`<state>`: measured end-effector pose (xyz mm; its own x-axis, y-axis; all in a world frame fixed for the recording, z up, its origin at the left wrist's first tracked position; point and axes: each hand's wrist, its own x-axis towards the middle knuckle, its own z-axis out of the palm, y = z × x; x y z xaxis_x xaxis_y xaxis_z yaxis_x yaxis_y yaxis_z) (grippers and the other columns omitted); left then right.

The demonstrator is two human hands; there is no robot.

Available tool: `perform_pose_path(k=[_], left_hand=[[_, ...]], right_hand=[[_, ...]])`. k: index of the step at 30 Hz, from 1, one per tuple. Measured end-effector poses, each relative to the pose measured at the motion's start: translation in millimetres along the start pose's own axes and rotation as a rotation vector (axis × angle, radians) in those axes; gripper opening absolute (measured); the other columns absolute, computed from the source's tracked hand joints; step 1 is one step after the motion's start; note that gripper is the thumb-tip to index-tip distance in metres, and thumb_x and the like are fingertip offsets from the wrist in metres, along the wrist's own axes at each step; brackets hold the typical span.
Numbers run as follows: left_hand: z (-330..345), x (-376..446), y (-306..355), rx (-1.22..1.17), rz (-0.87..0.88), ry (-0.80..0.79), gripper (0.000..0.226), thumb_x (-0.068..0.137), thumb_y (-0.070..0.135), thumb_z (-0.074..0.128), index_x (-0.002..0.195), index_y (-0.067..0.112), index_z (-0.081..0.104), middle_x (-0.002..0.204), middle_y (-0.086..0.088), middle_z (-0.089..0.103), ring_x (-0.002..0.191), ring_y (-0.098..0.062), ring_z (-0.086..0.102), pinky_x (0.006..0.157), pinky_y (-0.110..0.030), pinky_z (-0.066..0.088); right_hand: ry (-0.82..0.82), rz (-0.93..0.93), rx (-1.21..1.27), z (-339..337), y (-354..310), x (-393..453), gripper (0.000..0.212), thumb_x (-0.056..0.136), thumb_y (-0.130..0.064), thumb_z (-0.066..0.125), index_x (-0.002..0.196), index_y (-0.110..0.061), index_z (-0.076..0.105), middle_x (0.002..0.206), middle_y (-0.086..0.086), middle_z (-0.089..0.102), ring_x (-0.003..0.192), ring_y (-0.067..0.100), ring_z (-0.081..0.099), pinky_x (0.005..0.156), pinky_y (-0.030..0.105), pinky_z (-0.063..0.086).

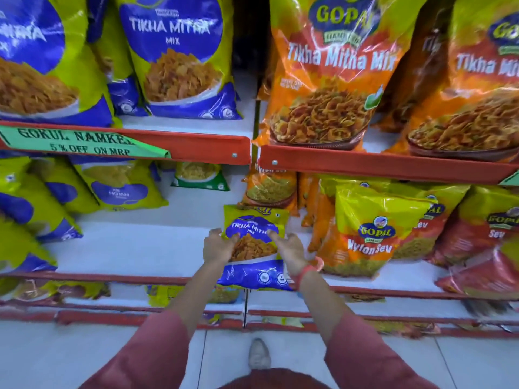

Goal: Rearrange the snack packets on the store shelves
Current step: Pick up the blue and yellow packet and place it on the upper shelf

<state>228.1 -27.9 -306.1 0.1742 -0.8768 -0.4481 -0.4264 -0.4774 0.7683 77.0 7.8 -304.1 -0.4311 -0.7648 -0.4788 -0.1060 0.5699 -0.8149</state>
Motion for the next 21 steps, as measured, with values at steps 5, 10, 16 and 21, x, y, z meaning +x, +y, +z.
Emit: perform_pose_path(k=[5, 10, 16, 21], left_hand=[[12, 22, -14, 0.006, -0.126, -0.017, 0.060, 0.090, 0.057, 0.048, 0.087, -0.002, 0.059, 0.100, -0.024, 0.063, 0.111, -0.040, 0.059, 0.084, -0.040, 0.043], [9, 24, -13, -0.094, -0.167, -0.030, 0.053, 0.096, 0.050, 0.042, 0.067, 0.007, 0.053, 0.096, -0.024, 0.062, 0.106, -0.041, 0.060, 0.082, -0.039, 0.043], [3, 0, -31, -0.277, -0.016, 0.073, 0.053, 0.097, 0.046, 0.044, 0.081, 0.000, 0.064, 0.079, -0.016, 0.062, 0.079, -0.030, 0.056, 0.077, -0.038, 0.045], [-2, -28, -53, -0.399, 0.049, 0.094, 0.054, 0.094, 0.053, 0.043, 0.079, 0.004, 0.060, 0.078, -0.019, 0.064, 0.075, -0.024, 0.056, 0.083, -0.049, 0.052]], right_hand=[[-0.028, 0.170, 0.059, 11, 12, 18, 0.069, 0.093, -0.049, 0.058, 0.118, 0.015, 0.062, 0.109, 0.030, 0.068, 0.101, 0.042, 0.064, 0.082, 0.044, 0.048], [0.058, 0.129, 0.141, 17, 23, 19, 0.051, 0.094, -0.042, 0.060, 0.057, -0.013, 0.040, 0.058, 0.005, 0.035, 0.054, 0.019, 0.032, 0.057, 0.034, 0.021], [0.059, -0.016, 0.318, 18, 40, 4, 0.052, 0.085, -0.054, 0.064, 0.058, -0.011, 0.055, 0.066, 0.008, 0.041, 0.067, 0.020, 0.038, 0.067, 0.034, 0.030], [0.051, -0.066, 0.316, 11, 38, -29, 0.047, 0.092, -0.044, 0.062, 0.065, -0.014, 0.038, 0.068, 0.009, 0.029, 0.067, 0.020, 0.029, 0.062, 0.031, 0.025]])
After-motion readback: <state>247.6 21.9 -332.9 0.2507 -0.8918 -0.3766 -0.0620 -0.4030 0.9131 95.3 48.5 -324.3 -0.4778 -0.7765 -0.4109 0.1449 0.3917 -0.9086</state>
